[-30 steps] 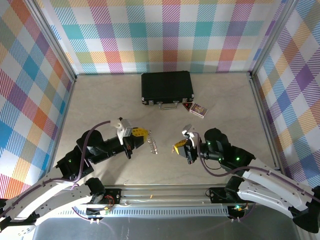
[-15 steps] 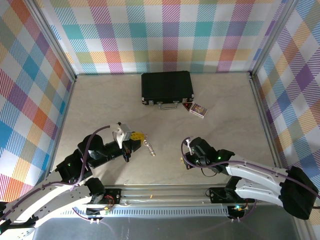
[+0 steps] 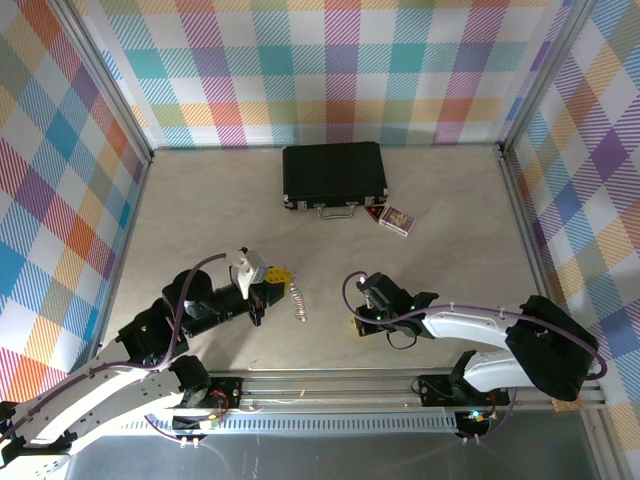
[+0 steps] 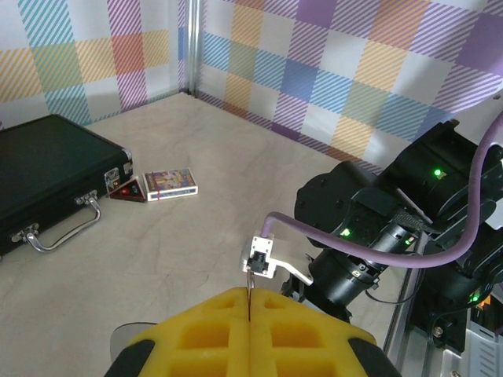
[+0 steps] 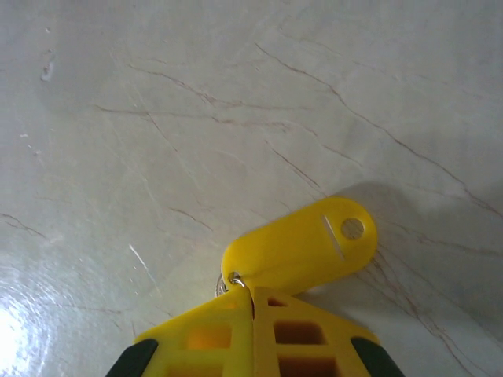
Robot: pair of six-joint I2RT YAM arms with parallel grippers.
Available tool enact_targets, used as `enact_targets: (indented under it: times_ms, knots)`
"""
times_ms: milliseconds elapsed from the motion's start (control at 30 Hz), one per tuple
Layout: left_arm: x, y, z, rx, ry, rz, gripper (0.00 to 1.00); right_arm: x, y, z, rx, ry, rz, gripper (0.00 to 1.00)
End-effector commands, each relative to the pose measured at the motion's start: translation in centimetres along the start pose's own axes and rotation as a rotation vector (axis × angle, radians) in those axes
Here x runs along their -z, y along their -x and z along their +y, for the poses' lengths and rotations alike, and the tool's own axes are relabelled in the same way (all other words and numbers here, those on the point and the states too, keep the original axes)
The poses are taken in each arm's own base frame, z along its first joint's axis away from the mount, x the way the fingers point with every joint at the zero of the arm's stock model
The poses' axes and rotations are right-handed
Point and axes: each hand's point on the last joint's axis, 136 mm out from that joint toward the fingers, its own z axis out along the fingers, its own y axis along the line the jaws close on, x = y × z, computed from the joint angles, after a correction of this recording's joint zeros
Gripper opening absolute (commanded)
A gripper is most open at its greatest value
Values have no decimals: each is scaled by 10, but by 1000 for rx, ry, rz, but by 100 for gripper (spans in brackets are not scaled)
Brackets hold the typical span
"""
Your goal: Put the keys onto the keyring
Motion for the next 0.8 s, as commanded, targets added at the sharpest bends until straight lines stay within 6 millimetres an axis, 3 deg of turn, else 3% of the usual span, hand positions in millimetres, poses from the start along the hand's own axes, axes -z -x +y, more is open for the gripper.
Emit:
enact_targets:
  times_ms: [0, 267, 767]
  knots:
    - [3, 14, -6, -26, -31, -66, 0, -2, -2, 3, -9, 1, 35, 5]
    - [2, 10, -7, -24, -37, -62, 0, 1, 1, 10, -23, 24, 64, 25]
    - [8, 7, -4, -35, -28, -69, 0, 5, 12, 22, -44, 95, 116, 24]
